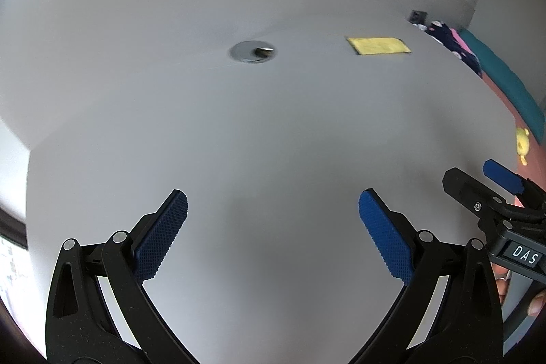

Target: Collect trash

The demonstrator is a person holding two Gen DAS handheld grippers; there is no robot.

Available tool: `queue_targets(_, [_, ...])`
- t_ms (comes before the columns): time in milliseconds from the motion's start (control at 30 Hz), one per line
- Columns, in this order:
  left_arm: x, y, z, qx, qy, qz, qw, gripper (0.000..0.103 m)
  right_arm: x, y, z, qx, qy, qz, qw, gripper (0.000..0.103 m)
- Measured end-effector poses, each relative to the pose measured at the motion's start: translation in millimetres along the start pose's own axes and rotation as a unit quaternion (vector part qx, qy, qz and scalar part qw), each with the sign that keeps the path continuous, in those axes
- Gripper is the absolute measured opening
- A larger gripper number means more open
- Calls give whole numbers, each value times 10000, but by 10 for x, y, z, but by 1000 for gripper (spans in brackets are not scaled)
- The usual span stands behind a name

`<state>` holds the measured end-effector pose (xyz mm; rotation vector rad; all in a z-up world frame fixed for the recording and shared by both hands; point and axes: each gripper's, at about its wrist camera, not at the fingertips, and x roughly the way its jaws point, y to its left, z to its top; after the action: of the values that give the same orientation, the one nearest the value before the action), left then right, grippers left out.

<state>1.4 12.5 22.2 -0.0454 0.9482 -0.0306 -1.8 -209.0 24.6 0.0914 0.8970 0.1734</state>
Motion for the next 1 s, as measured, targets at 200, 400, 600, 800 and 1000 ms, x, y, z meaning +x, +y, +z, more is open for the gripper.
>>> queue_targets(200, [-5, 295, -123, -199, 51, 128, 9997, 97, 101, 223, -44, -123, 113, 31, 9999, 101])
queue_targets(400, [90, 573, -263, -377, 181, 255, 9988, 97, 221, 418, -142, -147, 228, -86, 9996, 101])
queue_targets(600, [178, 700, -316, -451, 224, 306, 9983, 97, 341, 551, -279, -109, 317, -266, 9991, 101])
queue_targets(800, [225, 618, -335, -175, 167, 540, 9982, 97, 405, 567, -332, -78, 265, -526, 9982, 101])
queue_targets(1000, [245, 614, -313, -146, 117, 536, 9984, 97, 437, 593, -323, -157, 318, -793, 9962, 101])
